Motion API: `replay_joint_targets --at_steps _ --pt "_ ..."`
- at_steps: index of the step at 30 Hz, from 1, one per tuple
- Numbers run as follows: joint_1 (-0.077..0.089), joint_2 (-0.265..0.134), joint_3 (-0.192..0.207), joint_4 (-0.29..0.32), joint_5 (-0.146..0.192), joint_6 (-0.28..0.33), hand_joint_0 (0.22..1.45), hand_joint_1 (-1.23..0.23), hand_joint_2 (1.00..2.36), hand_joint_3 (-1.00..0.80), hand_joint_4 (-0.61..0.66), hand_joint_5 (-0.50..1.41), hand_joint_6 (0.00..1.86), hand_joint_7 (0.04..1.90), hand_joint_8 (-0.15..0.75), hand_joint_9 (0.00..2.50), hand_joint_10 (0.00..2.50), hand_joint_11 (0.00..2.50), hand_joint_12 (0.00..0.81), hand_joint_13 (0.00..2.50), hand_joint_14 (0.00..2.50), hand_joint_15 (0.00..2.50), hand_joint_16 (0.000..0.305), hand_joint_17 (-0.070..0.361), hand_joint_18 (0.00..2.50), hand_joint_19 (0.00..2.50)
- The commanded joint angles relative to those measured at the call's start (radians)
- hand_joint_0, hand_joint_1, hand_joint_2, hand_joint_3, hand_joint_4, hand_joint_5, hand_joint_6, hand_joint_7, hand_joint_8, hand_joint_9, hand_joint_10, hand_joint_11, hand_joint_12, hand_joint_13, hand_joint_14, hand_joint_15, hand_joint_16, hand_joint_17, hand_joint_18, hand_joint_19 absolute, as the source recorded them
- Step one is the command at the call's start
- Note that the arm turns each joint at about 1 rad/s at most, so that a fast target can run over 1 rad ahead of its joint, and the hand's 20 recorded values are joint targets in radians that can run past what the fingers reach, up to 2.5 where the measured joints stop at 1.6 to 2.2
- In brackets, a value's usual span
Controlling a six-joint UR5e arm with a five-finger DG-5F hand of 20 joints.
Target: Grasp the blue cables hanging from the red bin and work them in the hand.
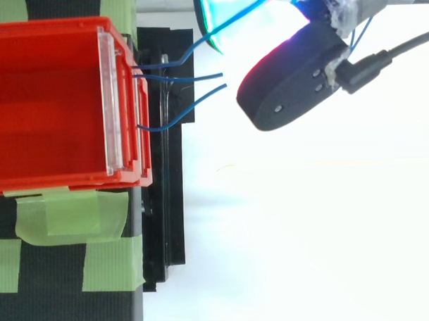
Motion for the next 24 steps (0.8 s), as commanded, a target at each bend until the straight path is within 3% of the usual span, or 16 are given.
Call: replay_joint_targets --at_steps 1,3,6,12,24 --pt "0.000 -0.001 0.000 0.012 -0.009 -0.024 0.77 -0.68 1.00 -1.00 0.24 0.86 0.00 1.39 0.510 1.91 2.50 2.50 0.704 2.07 2.50 2.08 0.209 0.157 2.42 0.76" --pt "0.000 0.000 0.000 0.019 -0.014 -0.033 0.83 -0.68 1.00 -1.00 0.22 0.87 0.00 1.40 0.510 1.91 2.50 2.50 0.704 2.07 2.50 2.08 0.209 0.157 2.42 0.76" --pt "-0.002 0.000 0.000 0.016 -0.017 -0.035 0.88 -0.71 1.01 -0.79 0.22 0.88 0.00 1.39 0.510 1.91 2.50 2.50 0.704 2.07 2.50 2.08 0.209 0.157 2.42 0.76" --pt "-0.002 0.000 0.000 0.019 -0.017 -0.035 0.86 -0.73 1.02 -0.56 0.23 0.85 0.01 1.34 0.510 1.91 2.50 2.50 0.704 2.07 2.50 2.08 0.209 0.157 2.42 0.76" --pt "0.000 0.000 0.000 0.022 -0.017 -0.036 0.85 -0.74 1.03 -0.37 0.26 0.80 0.01 1.38 0.510 1.91 2.50 2.50 0.704 2.07 2.50 2.08 0.209 0.157 2.42 0.76"
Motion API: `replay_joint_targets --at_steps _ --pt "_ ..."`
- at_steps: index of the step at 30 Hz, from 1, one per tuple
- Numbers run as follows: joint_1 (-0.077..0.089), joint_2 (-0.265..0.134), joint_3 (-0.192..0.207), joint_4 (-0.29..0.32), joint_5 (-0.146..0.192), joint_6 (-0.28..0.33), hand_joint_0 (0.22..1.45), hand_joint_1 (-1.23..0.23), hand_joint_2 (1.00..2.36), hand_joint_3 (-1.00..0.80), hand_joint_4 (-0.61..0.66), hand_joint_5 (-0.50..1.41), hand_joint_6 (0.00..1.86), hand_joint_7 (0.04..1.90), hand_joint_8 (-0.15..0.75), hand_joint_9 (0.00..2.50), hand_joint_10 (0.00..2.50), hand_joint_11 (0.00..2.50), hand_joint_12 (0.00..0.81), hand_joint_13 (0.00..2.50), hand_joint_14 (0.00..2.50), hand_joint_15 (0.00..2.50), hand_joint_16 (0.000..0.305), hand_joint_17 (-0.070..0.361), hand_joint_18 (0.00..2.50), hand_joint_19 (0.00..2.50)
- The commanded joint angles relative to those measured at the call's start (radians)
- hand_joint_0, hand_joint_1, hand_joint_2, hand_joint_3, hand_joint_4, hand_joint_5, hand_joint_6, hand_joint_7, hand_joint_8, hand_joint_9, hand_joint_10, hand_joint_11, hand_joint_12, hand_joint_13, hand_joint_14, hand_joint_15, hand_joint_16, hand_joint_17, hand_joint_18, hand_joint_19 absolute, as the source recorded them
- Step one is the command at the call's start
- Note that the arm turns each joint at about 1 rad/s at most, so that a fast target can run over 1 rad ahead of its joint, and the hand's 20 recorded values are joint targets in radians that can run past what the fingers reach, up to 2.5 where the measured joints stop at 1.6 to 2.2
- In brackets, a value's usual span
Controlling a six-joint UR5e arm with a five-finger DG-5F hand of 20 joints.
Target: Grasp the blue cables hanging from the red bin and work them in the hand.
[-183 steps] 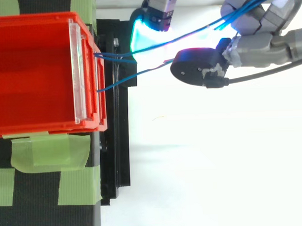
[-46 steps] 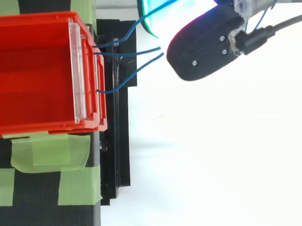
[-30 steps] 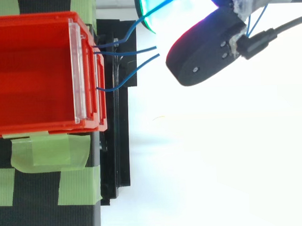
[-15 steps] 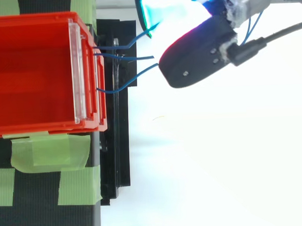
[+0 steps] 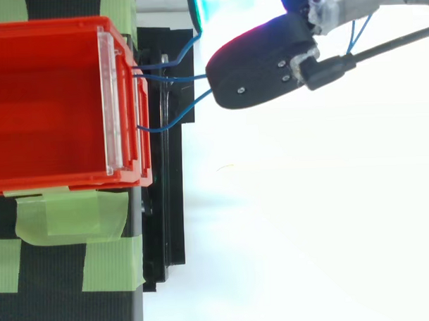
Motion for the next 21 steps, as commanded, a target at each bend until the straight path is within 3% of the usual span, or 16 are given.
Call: replay_joint_targets --at_steps 1,5,10,14,21 --pt "0.001 0.000 0.000 0.000 0.001 0.000 0.85 -0.74 1.03 -0.37 0.26 0.80 0.01 1.39 0.510 1.91 2.50 2.50 0.704 2.07 2.50 2.08 0.209 0.157 2.42 0.76" --pt "0.001 0.000 0.000 -0.009 0.009 0.005 0.85 -0.74 1.03 -0.32 0.24 0.79 0.01 1.45 0.510 1.91 2.50 2.50 0.704 2.07 2.50 2.08 0.209 0.157 2.42 0.76" --pt "0.009 0.000 0.000 -0.075 0.011 0.032 0.85 -0.75 1.03 -0.26 0.23 0.79 0.01 1.50 0.510 1.91 2.50 2.50 0.704 2.07 2.50 2.08 0.209 0.157 2.42 0.76" --pt "0.015 0.000 0.000 -0.127 0.011 0.060 0.86 -0.75 1.03 -0.26 0.22 0.79 0.01 1.51 0.510 1.91 2.50 2.50 0.704 2.07 2.50 2.08 0.209 0.157 2.42 0.76" --pt "0.030 0.000 0.000 -0.149 0.006 0.104 0.87 -0.75 1.03 -0.33 0.23 0.78 0.01 1.54 0.510 1.91 2.50 2.50 0.704 2.07 2.50 2.08 0.209 0.157 2.42 0.76"
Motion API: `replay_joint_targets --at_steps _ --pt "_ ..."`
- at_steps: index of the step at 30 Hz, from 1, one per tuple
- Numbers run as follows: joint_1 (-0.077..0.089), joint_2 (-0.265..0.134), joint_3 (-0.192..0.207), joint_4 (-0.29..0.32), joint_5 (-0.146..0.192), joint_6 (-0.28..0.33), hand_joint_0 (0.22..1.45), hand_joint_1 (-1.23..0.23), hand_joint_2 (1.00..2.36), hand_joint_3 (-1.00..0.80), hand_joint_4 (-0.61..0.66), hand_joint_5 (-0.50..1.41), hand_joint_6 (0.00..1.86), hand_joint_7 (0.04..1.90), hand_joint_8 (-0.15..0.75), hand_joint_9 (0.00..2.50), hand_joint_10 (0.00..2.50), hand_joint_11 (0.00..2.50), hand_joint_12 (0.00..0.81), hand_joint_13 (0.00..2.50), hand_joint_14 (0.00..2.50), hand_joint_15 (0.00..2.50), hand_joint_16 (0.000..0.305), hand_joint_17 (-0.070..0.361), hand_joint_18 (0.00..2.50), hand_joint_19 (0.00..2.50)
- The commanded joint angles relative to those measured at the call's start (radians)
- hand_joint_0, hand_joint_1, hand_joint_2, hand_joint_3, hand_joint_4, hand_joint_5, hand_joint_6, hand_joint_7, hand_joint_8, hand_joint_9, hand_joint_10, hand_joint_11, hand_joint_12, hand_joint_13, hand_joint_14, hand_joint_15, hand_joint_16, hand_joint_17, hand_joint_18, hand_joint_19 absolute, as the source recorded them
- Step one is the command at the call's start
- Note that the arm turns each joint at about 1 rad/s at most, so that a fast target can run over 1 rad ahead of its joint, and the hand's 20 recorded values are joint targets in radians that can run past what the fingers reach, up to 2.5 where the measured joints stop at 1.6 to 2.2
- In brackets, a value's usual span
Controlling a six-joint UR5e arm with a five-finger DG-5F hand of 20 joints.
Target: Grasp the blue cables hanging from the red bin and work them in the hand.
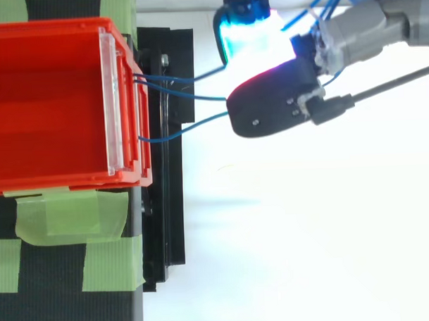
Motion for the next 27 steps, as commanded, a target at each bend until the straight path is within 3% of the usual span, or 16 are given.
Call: replay_joint_targets --at_steps 1,16,27 --pt "0.007 0.000 0.000 -0.007 -0.003 0.019 0.87 -0.75 1.03 -0.33 0.24 0.77 0.01 1.55 0.510 1.91 2.50 2.50 0.704 2.07 2.50 2.08 0.209 0.157 2.42 0.76" --pt "0.012 0.000 0.000 0.018 -0.015 0.017 0.88 -0.75 1.03 -0.38 0.23 0.75 0.01 1.59 0.510 1.91 2.50 2.50 0.704 2.07 2.50 2.08 0.209 0.157 2.42 0.76" --pt "0.012 0.000 0.000 -0.025 -0.012 0.016 0.88 -0.74 1.03 -0.40 0.24 0.74 0.00 1.59 0.510 1.91 2.50 2.50 0.704 2.07 2.50 2.08 0.209 0.157 2.42 0.76"
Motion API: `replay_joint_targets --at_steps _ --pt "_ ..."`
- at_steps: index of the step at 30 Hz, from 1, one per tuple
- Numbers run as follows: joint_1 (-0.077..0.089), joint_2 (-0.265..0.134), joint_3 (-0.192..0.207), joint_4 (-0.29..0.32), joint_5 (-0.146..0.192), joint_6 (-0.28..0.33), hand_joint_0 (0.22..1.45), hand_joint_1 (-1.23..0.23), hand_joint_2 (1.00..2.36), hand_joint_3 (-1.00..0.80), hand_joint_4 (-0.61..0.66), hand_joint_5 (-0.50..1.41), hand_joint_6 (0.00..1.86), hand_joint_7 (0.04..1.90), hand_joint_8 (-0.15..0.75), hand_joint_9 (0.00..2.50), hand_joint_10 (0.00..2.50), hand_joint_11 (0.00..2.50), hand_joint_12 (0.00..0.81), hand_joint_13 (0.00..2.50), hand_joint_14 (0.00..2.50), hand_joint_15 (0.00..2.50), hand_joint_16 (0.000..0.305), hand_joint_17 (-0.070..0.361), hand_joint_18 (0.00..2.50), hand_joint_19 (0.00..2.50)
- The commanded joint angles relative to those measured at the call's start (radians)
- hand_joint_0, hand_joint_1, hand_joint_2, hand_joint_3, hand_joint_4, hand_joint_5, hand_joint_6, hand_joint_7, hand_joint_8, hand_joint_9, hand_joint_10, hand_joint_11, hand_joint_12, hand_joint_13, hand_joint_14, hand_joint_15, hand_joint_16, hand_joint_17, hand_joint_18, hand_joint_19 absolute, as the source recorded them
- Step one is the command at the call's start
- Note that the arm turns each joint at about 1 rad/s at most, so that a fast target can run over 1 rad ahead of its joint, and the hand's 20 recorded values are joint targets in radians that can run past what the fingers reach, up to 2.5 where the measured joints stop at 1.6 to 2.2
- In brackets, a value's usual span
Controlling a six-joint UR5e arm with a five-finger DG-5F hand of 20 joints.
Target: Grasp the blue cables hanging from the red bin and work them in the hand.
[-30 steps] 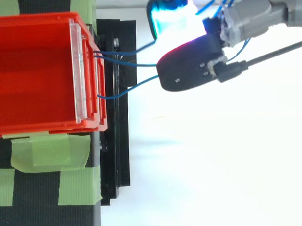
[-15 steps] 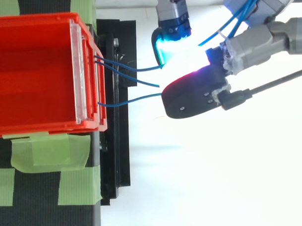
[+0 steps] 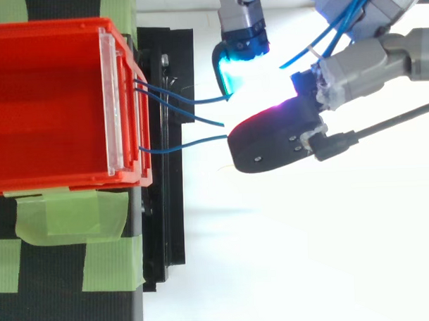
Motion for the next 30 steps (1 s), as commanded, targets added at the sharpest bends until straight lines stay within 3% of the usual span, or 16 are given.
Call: replay_joint_targets --at_steps 1,8,11,14,18,19,20,21,23,24,26,30 --pt "0.001 0.000 0.000 -0.030 0.000 -0.001 0.89 -0.74 1.02 -0.41 0.24 0.74 0.00 1.60 0.510 1.91 2.50 2.50 0.704 2.07 2.50 2.08 0.209 0.157 2.42 0.76" --pt "-0.001 0.002 0.000 -0.080 0.000 0.013 0.89 -0.74 1.02 -0.43 0.24 0.73 0.00 1.61 0.510 1.91 2.50 2.50 0.704 2.07 2.50 2.08 0.209 0.157 2.42 0.76" --pt "0.001 0.002 0.000 -0.085 0.000 0.067 0.88 -0.74 1.02 -0.42 0.24 0.73 0.00 1.60 0.510 1.91 2.50 2.50 0.704 2.07 2.50 2.08 0.209 0.157 2.42 0.76" --pt "0.005 0.012 0.000 -0.085 -0.002 0.162 0.89 -0.73 1.02 -0.43 0.25 0.73 0.00 1.60 0.510 1.91 2.50 2.50 0.704 2.07 2.50 2.08 0.209 0.157 2.42 0.76" --pt "0.010 0.025 0.003 -0.082 -0.006 0.176 0.88 -0.73 1.02 -0.44 0.24 0.73 0.00 1.61 0.510 1.91 2.50 2.50 0.704 2.07 2.50 2.08 0.209 0.157 2.42 0.76" --pt "0.010 0.026 0.008 -0.080 -0.008 0.168 0.88 -0.73 1.02 -0.44 0.24 0.73 0.00 1.61 0.510 1.91 2.50 2.50 0.704 2.07 2.50 2.08 0.209 0.157 2.42 0.76" --pt "0.014 0.028 0.045 -0.085 -0.020 0.104 0.89 -0.73 1.02 -0.44 0.24 0.73 0.00 1.61 0.510 1.91 2.50 2.50 0.704 2.07 2.50 2.08 0.209 0.157 2.42 0.76" --pt "0.014 0.028 0.054 -0.086 -0.028 0.072 0.88 -0.73 1.02 -0.44 0.25 0.73 0.00 1.61 0.510 1.91 2.50 2.50 0.704 2.07 2.50 2.08 0.209 0.157 2.42 0.76" --pt "0.014 0.028 0.057 -0.085 -0.034 0.053 0.88 -0.73 1.02 -0.44 0.24 0.73 0.00 1.60 0.510 1.91 2.50 2.50 0.704 2.07 2.50 2.08 0.209 0.157 2.42 0.76" --pt "0.014 0.026 0.069 -0.086 -0.062 -0.016 0.88 -0.73 1.02 -0.44 0.24 0.73 0.00 1.61 0.510 1.91 2.50 2.50 0.704 2.07 2.50 2.08 0.209 0.157 2.42 0.76" --pt "0.014 0.026 0.077 -0.086 -0.075 -0.048 0.89 -0.73 1.02 -0.44 0.24 0.73 0.00 1.61 0.510 1.91 2.50 2.50 0.704 2.07 2.50 2.08 0.209 0.157 2.42 0.76" --pt "0.008 0.026 0.089 -0.082 -0.135 -0.183 0.88 -0.73 1.02 -0.44 0.25 0.73 0.00 1.61 0.510 1.91 2.50 2.50 0.704 2.07 2.50 2.08 0.209 0.157 2.42 0.76"
